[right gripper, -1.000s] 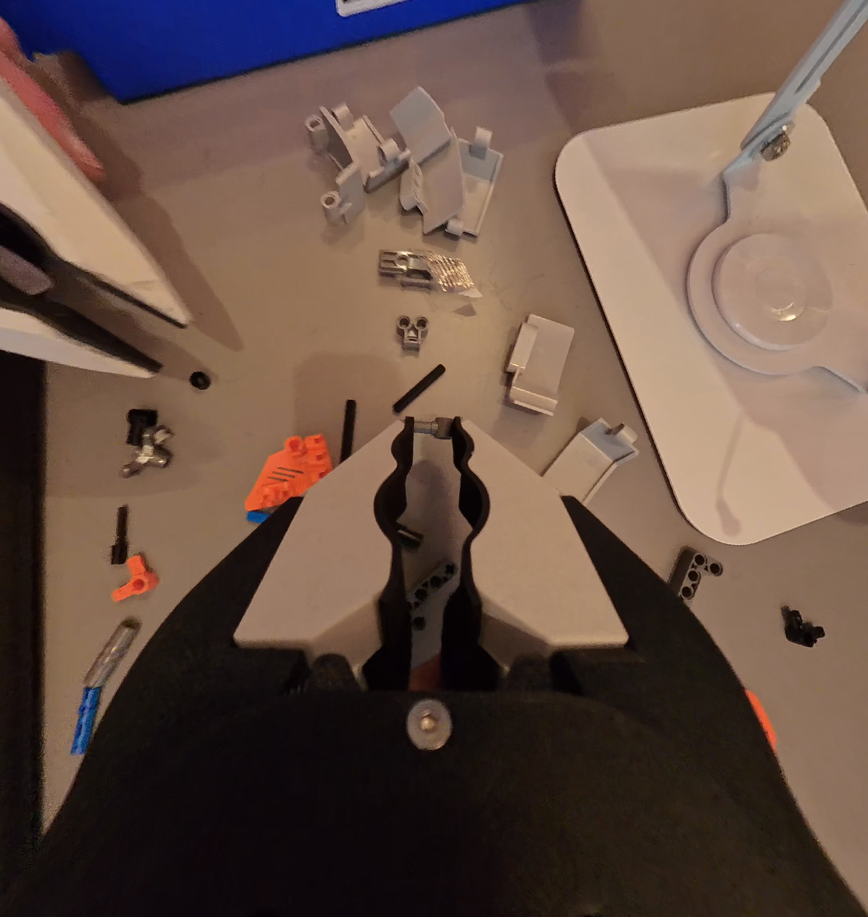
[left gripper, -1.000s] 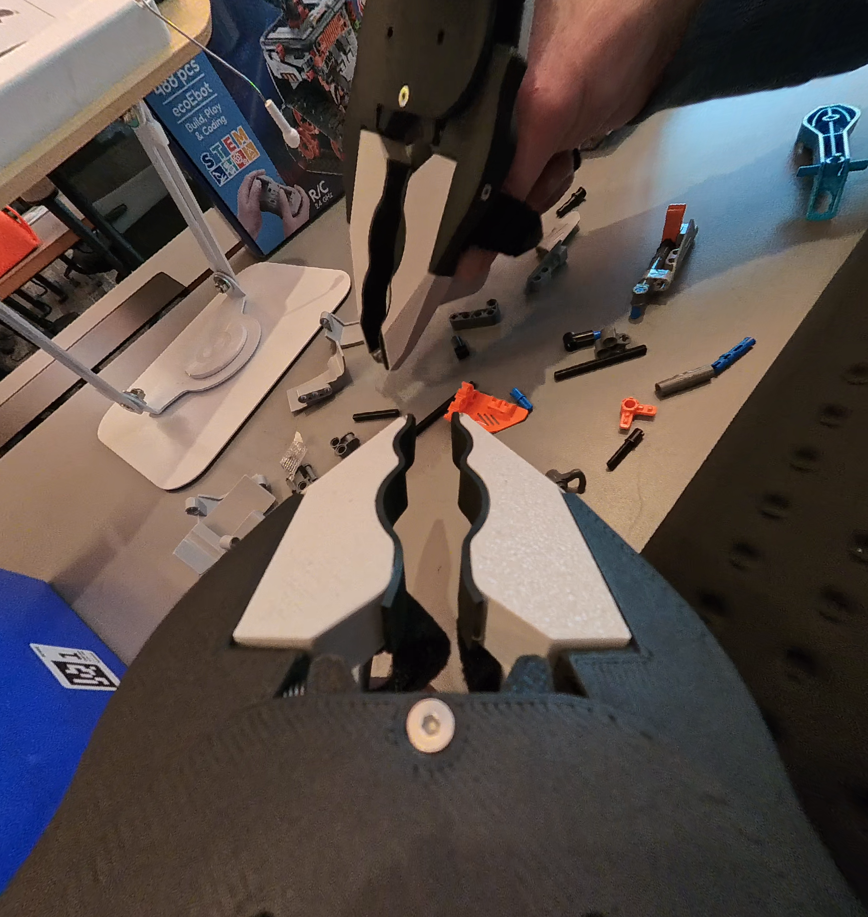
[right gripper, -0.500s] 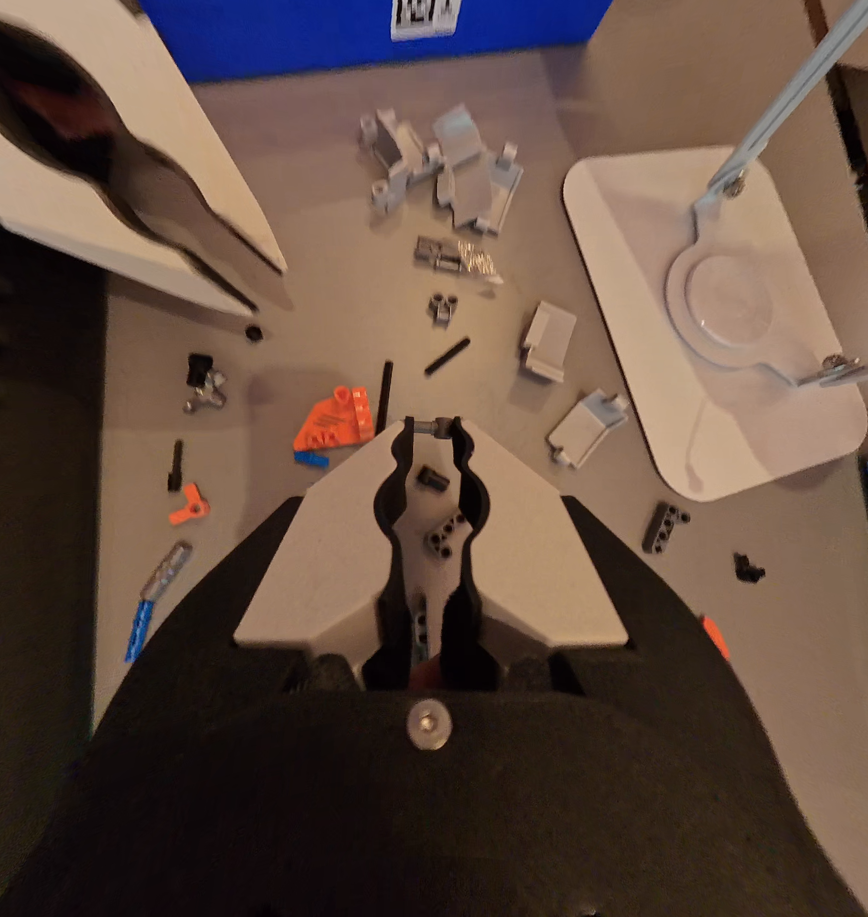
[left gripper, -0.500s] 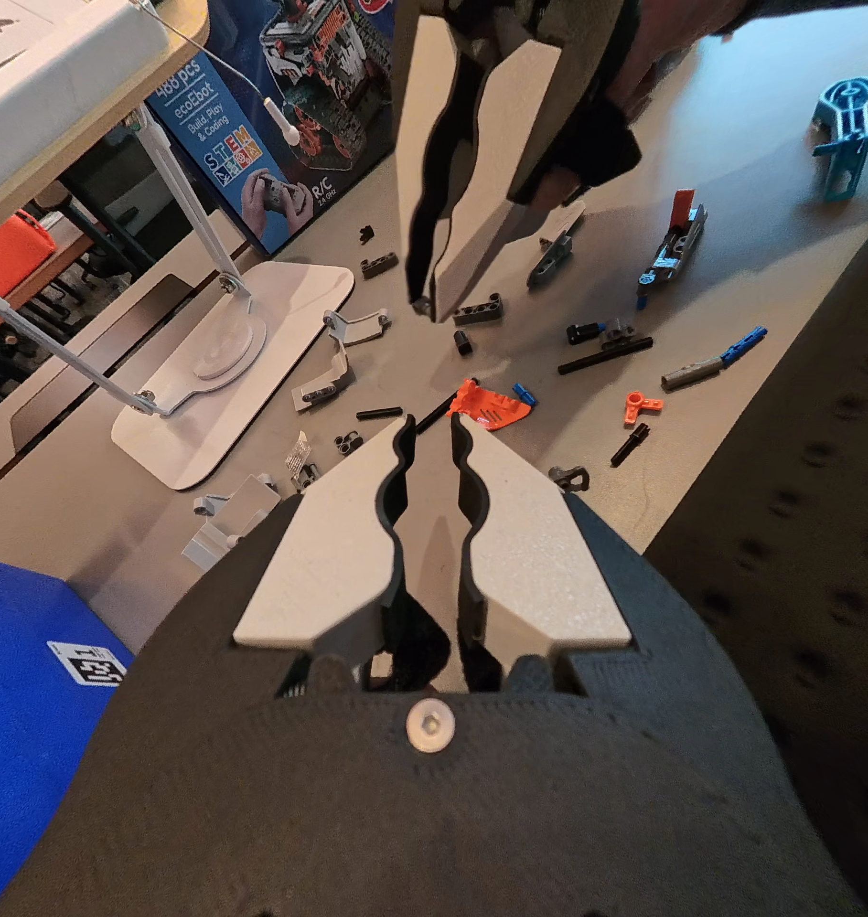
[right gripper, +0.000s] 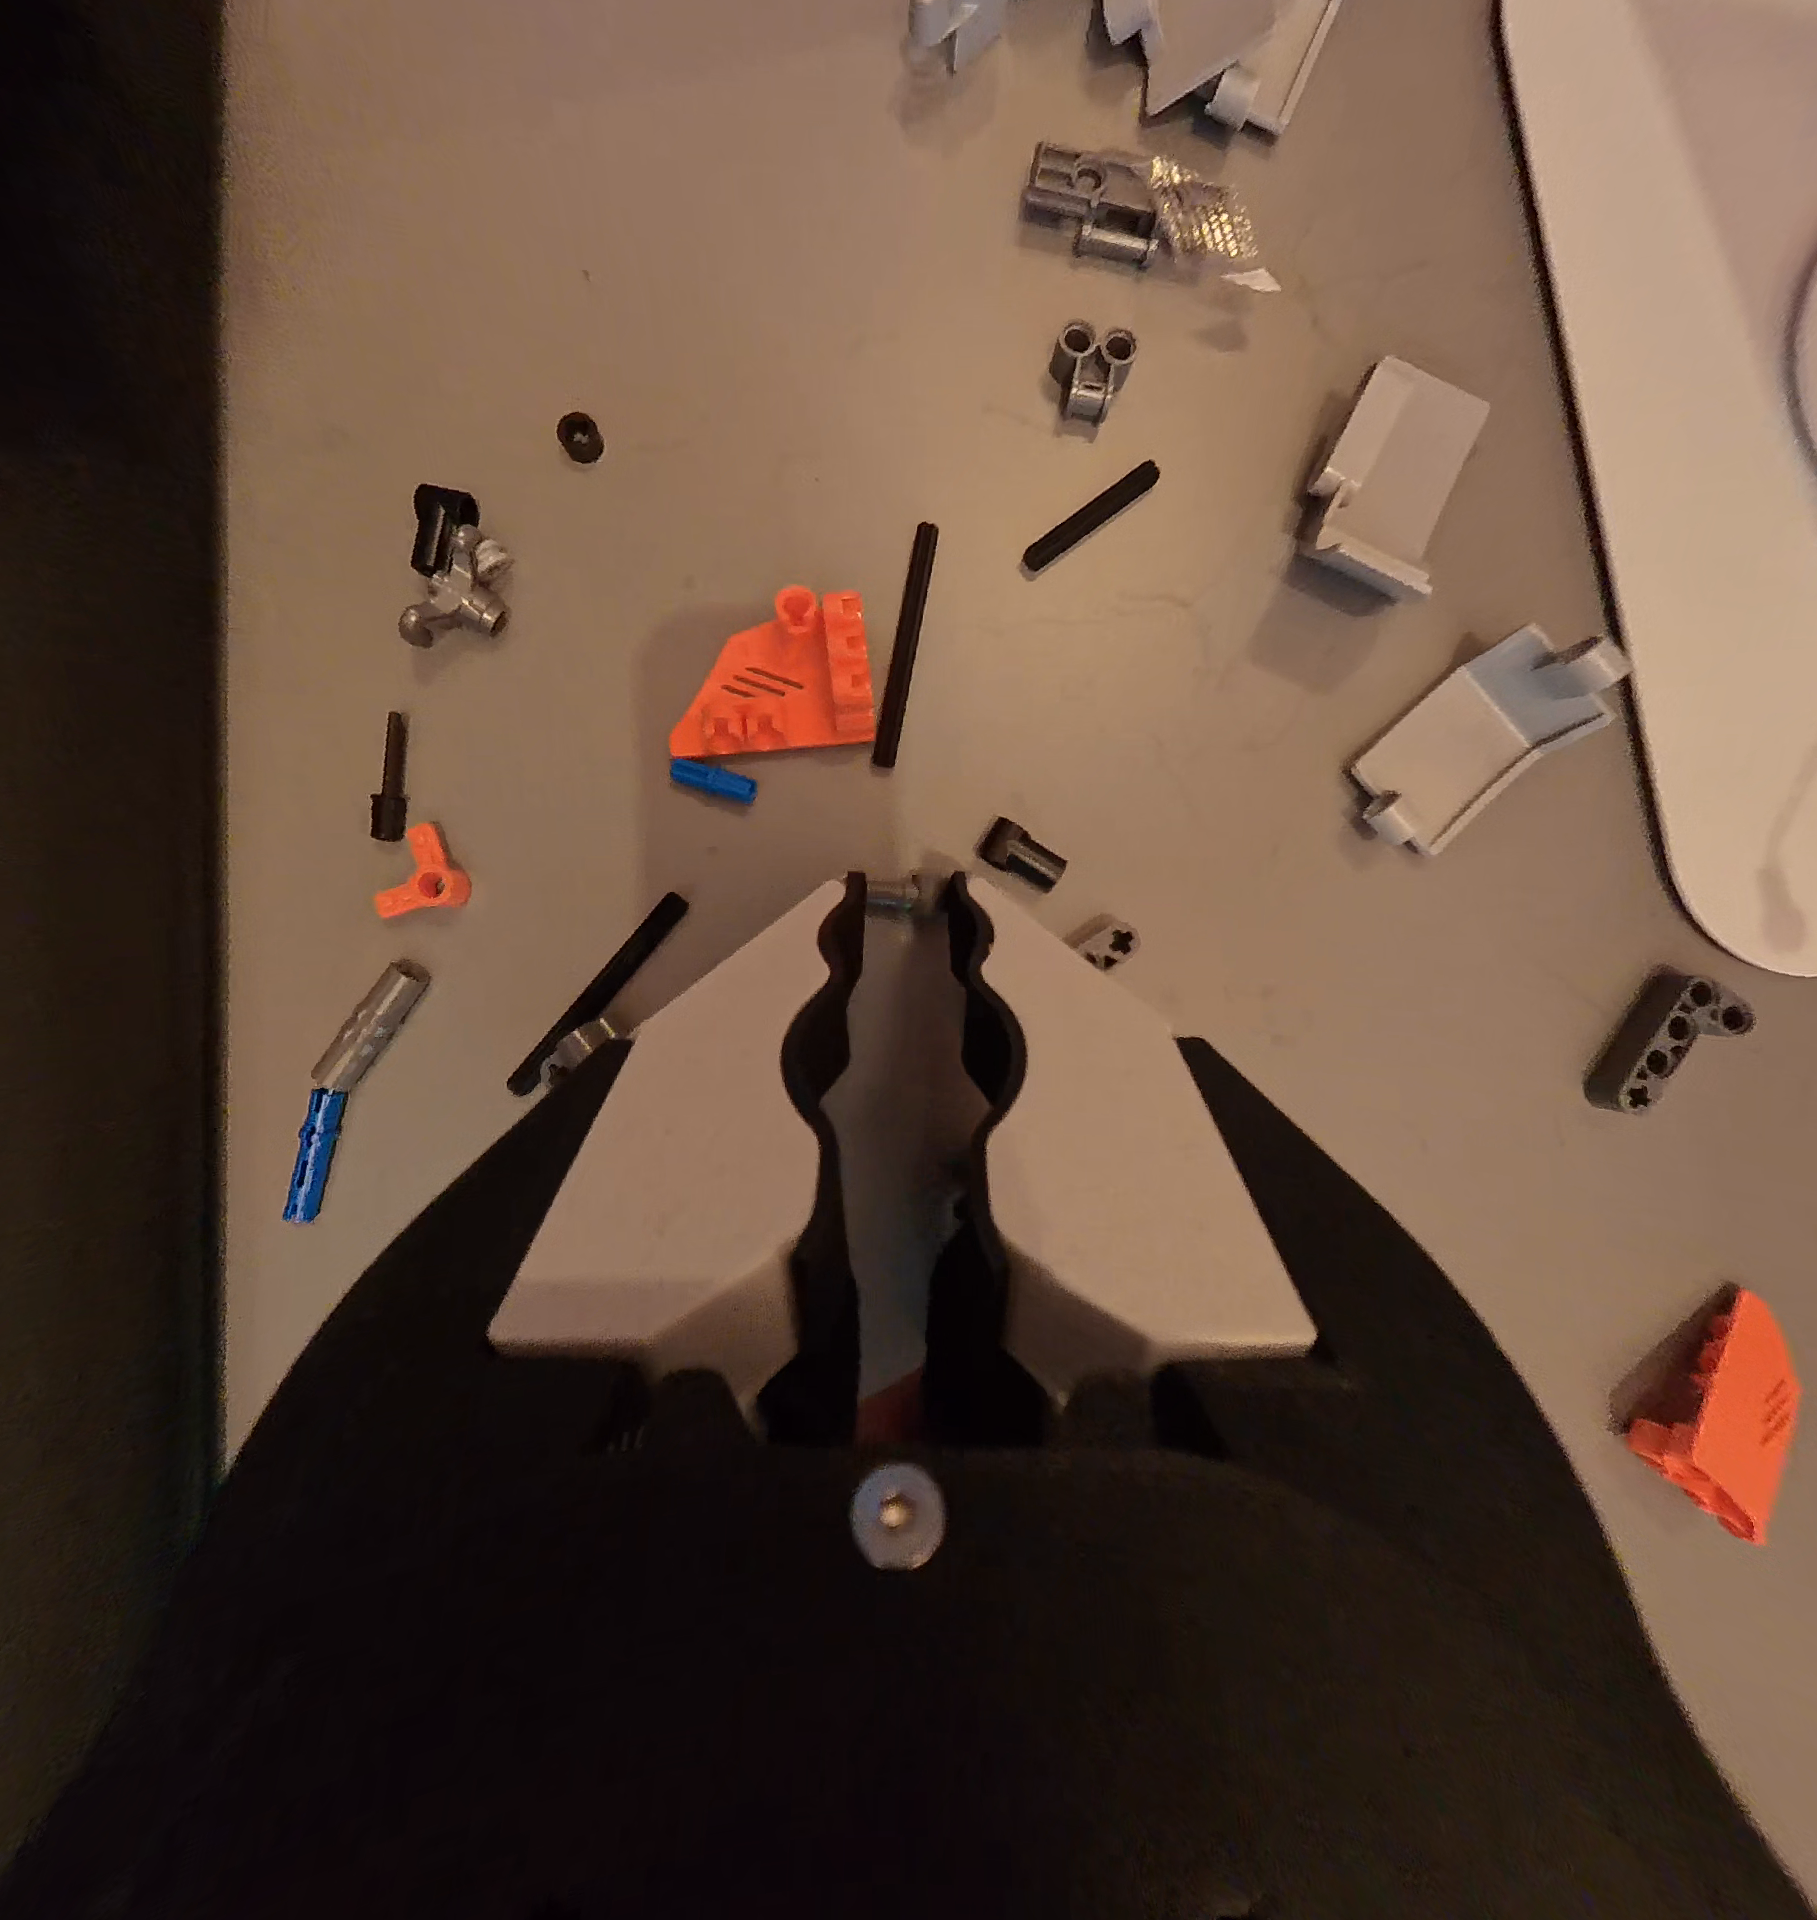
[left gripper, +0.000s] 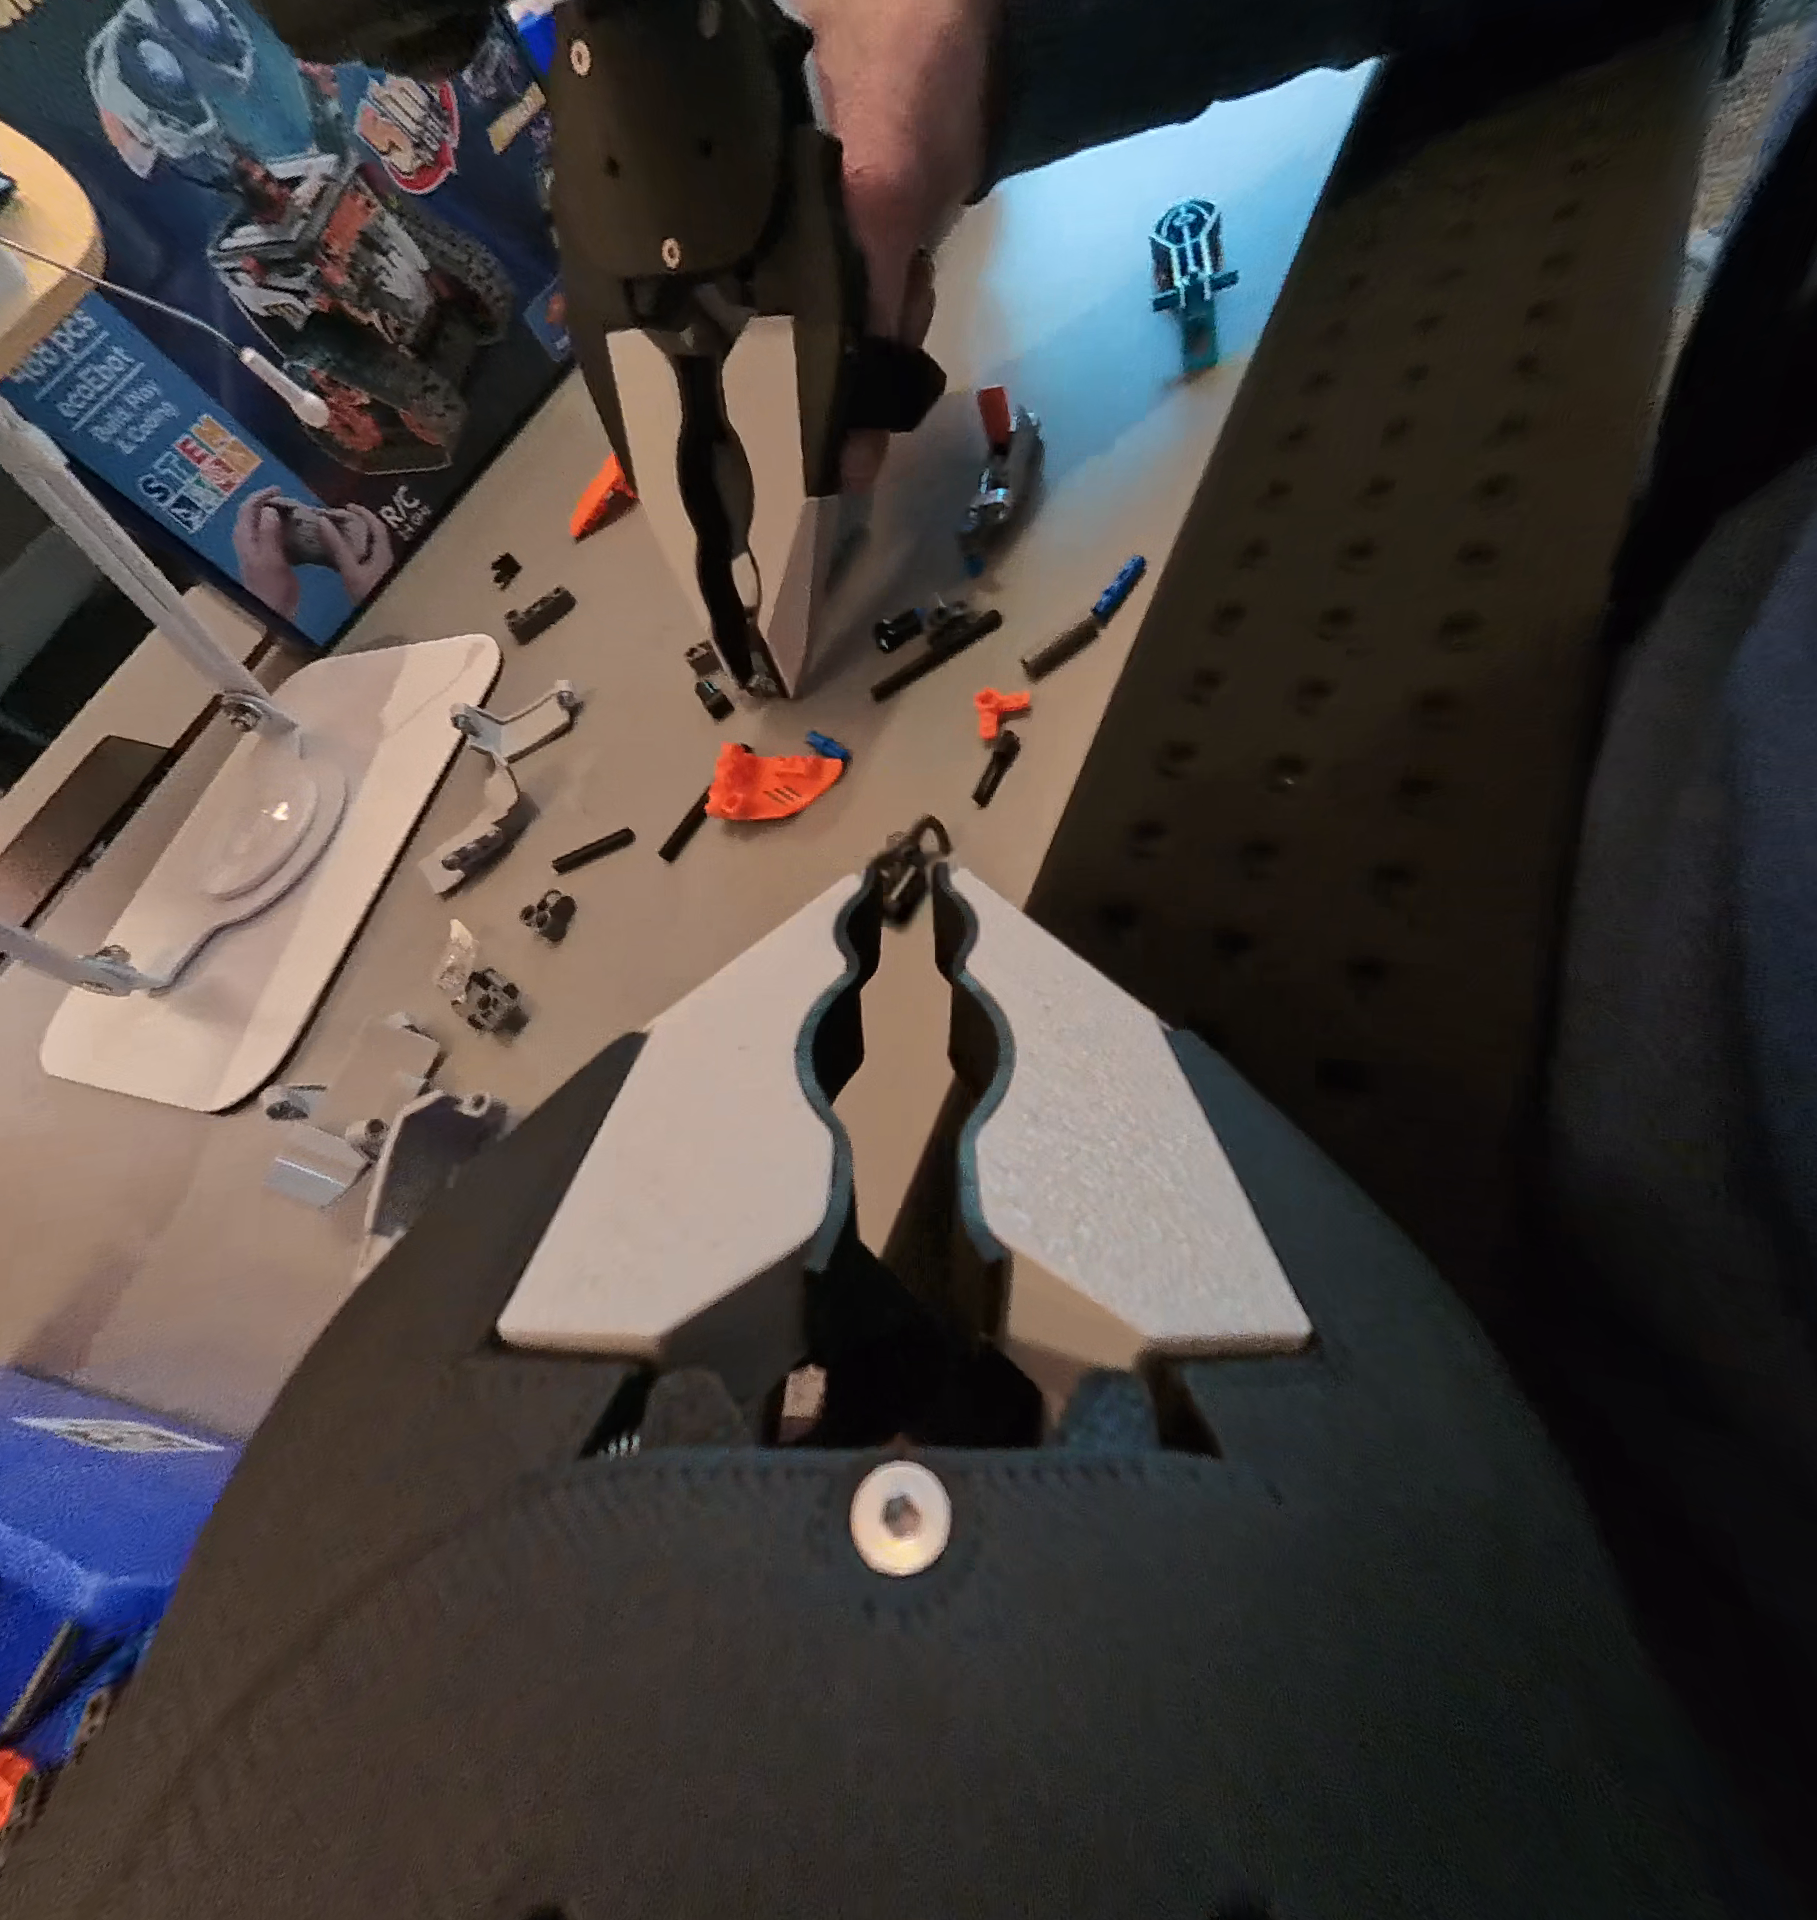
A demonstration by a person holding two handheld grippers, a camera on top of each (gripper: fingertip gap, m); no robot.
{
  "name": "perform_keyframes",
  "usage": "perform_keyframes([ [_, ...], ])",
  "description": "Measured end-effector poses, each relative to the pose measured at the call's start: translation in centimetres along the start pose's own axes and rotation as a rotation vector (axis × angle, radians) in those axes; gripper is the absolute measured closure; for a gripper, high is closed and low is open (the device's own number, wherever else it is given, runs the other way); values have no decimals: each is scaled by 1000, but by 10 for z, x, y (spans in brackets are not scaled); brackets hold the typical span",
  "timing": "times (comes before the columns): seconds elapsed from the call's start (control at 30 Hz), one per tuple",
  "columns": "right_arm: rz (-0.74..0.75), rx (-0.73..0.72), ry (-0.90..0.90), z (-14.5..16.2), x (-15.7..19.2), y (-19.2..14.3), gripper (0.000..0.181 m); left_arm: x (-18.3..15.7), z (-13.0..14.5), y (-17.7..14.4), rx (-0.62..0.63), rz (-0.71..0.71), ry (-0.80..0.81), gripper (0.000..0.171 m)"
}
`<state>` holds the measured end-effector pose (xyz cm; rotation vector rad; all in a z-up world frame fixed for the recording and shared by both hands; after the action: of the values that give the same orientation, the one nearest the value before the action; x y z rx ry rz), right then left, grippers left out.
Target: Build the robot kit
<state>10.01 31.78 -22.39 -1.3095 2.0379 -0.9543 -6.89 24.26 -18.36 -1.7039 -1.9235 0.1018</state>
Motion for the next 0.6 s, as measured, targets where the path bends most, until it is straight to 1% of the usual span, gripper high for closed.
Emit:
perform_keyframes([
  [0.07,-9,-1,3,0,1,1,167,-2,5,-1,7,14,-13,163],
  [0.27,-16,1,-10,-2,4,-4,161,-6,6,0,5,48,7,163],
  [0.43,-7,-38,-17,-7,2,-13,163,-8,6,-1,-11,53,16,165],
  [0.5,-22,-61,-24,-10,3,-19,161,-8,6,-1,-10,53,18,165],
  [0.6,-82,-100,-68,-15,13,-24,159,-9,6,-1,-12,55,22,166],
])
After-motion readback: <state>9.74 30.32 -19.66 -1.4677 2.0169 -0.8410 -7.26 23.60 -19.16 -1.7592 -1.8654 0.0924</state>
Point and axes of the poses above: each gripper's, where its closed fingertips meet, y out along the fingers, z out of its underside, x = y × z across the jaws, the point moved 4 cm from there along -y, back along the fingers, and after that the axes turned 3 degrees about -x, right-handed, at the moved point
